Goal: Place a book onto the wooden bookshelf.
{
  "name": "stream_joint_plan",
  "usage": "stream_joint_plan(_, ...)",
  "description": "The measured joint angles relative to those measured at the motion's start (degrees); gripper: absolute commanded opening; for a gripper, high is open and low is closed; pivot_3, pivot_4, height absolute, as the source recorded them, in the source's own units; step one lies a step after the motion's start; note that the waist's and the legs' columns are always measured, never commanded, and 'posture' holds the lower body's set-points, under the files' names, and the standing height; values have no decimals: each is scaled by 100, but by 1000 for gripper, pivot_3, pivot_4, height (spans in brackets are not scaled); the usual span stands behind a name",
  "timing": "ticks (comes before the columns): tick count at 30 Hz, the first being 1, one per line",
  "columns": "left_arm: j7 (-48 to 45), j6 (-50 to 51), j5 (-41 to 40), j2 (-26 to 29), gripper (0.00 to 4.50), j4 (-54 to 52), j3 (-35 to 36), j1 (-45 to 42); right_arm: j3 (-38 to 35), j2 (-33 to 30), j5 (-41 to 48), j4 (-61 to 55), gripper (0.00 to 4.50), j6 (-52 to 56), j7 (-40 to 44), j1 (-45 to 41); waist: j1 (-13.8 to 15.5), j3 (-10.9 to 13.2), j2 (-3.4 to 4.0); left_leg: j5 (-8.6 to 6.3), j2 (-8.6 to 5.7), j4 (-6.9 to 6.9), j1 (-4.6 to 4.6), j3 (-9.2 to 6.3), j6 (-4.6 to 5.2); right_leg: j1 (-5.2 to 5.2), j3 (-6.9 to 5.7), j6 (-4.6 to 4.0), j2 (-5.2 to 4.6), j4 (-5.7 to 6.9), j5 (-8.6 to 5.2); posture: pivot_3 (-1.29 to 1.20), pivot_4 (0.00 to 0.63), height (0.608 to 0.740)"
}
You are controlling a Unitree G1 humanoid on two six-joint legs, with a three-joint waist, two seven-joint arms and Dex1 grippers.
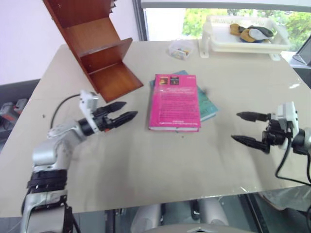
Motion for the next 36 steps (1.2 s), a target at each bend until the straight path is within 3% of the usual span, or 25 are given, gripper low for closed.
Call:
stream_joint_plan(6, 126, 1454, -420, -795, 4462, 1219, -25, -1104, -689, -73, 321, -656, 4500, 231, -523, 798, 3, -5, -16, 2, 3, 2, 9, -3, -2, 6, 5, 0, 12, 5, -1, 0, 150, 740)
stream_joint_plan(14, 358, 2562, -581, -1407, 4462, 3018, 300, -2157, -949, -74, 549, -1054, 4500, 310, -905, 1191, -7, -6, -20, 5, -2, 3, 9, -1, -7, 7, 10, 0, 12, 3, -1, 0, 150, 740)
stream_joint_plan(24, 194, 2601, -317, -1521, 4462, 4520, 528, -2811, -1240, -112, 1010, -1312, 4500, 408, -1008, 1435, 2, -8, -22, 2, -2, 3, 30, -3, -2, 28, 9, 0, 10, 3, -2, 0, 150, 740)
stream_joint_plan(27, 122, 2496, -220, -1527, 3645, 4999, 665, -2980, -1309, -153, 1108, -1395, 4500, 444, -1007, 1574, -3, -8, -23, -1, -1, 2, 55, 0, 1, 51, 12, 2, 9, 0, -4, 0, 150, 740)
stream_joint_plan(29, 116, 2503, -182, -1524, 2502, 5195, 753, -3054, -1311, -157, 1115, -1402, 4500, 443, -1006, 1638, -4, -8, -23, -1, 0, 2, 59, 1, 1, 51, 15, 2, 9, 2, -4, 0, 150, 740)
stream_joint_plan(32, 92, 2526, -180, -1511, 1143, 5347, 924, -3122, -1311, -165, 1115, -1402, 4500, 436, -1004, 1652, -11, -8, -23, 0, 2, 2, 61, 4, 1, 51, 17, 2, 10, 4, -4, 0, 150, 740)
stream_joint_plan(34, 58, 2550, -172, -1503, 627, 5361, 950, -3129, -1311, -181, 1115, -1400, 4500, 432, -996, 1648, -12, -8, -23, -1, 2, 2, 61, 5, 1, 51, 19, 2, 10, 4, -3, 0, 150, 740)
stream_joint_plan(36, 29, 2576, -154, -1493, 514, 5361, 976, -3129, -1310, -202, 1115, -1396, 4500, 430, -988, 1640, -13, -8, -23, 0, 2, 2, 62, 6, 0, 51, 20, 2, 10, 4, -3, 0, 150, 740)
